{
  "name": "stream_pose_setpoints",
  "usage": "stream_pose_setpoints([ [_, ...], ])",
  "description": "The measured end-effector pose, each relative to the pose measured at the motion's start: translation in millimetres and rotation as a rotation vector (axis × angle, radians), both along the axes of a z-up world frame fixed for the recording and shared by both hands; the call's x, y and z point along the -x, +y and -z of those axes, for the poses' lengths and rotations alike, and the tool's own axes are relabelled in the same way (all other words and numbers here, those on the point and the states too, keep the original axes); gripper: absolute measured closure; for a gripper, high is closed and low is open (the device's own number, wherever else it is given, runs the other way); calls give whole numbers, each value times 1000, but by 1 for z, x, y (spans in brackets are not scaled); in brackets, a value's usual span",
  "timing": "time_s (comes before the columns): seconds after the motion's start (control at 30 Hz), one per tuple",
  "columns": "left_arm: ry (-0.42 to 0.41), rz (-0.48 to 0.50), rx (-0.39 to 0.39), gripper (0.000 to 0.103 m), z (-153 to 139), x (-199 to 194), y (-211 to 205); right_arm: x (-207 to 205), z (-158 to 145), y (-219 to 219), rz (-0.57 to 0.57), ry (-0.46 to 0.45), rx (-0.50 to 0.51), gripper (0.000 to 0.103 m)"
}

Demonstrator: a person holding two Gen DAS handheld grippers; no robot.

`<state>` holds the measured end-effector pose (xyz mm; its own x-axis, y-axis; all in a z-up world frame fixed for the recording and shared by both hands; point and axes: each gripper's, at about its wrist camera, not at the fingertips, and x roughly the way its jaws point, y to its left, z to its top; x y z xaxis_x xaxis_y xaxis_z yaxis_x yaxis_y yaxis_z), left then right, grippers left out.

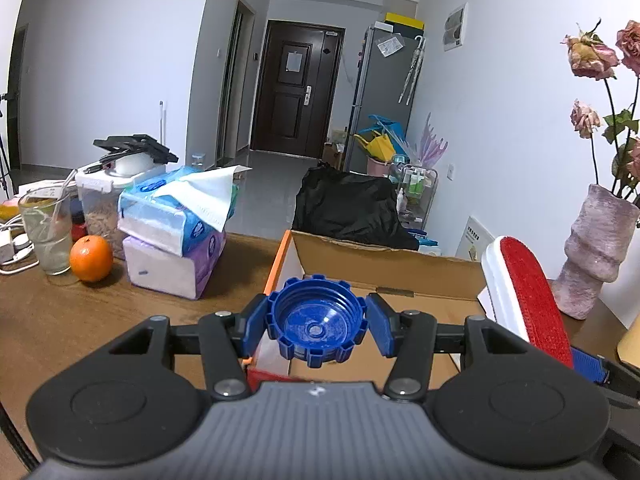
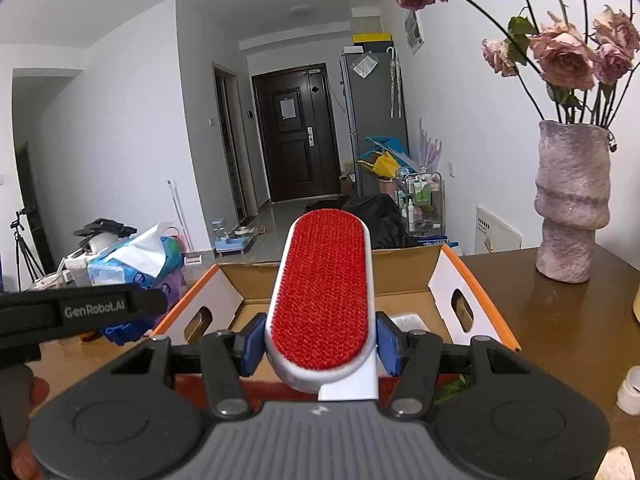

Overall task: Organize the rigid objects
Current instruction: 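Carry the blue cap and lint brush with both tools over the cardboard box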

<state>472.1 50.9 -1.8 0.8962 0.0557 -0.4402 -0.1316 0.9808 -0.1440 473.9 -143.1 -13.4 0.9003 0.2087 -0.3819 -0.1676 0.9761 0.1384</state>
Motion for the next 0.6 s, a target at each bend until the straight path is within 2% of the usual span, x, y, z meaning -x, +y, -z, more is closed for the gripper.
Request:
stream_pose_setpoints([
  [0.6,10,2,-28,49,3,-64,6,-69,3,17,38,58,31,48],
])
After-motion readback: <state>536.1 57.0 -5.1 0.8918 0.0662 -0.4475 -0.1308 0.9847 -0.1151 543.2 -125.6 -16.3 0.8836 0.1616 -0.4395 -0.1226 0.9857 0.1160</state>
